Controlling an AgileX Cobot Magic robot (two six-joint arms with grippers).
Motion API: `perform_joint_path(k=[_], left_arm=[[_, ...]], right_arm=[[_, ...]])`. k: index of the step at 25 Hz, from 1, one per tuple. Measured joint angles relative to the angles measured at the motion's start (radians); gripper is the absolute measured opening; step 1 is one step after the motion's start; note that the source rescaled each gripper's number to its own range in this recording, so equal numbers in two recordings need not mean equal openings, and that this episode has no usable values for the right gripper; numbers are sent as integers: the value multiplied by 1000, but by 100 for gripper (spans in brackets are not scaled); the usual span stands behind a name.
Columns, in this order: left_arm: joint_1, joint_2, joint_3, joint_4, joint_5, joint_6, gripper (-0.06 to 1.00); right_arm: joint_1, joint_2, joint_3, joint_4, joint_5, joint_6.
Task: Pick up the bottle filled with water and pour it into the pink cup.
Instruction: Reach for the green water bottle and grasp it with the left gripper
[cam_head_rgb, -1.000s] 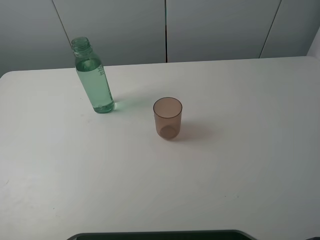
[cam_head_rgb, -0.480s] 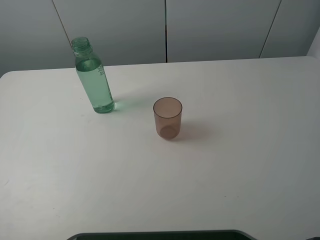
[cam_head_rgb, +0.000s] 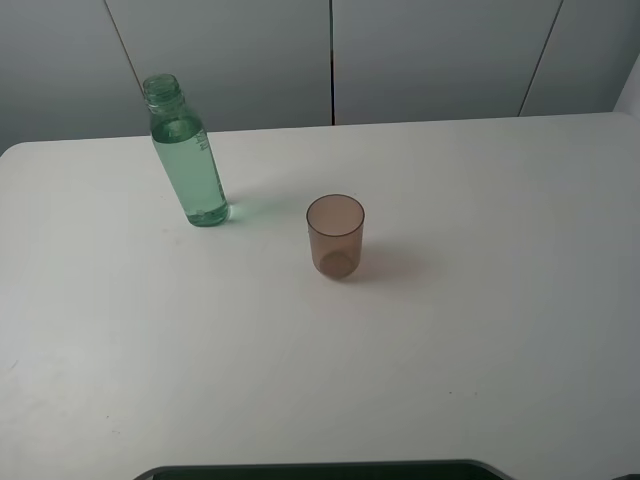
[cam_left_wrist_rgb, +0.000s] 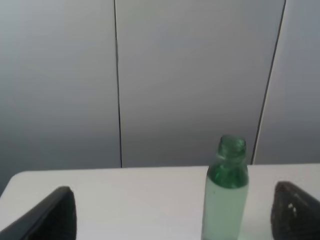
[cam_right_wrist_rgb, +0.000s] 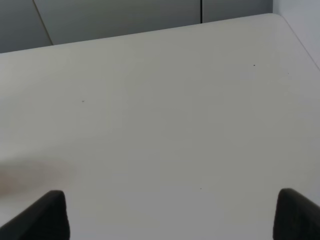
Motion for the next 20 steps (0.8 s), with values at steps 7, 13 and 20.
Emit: perform_joint_path(k=[7,13,20], left_arm=[[0,237,5,-25,-358,54,98],[-2,400,166,-27,-809,71,98],[-2,570,386,219,-1229,-200,98]], right_arm=[[0,0,0,0,0,0],[0,0,0,0,0,0],[0,0,0,0,0,0]])
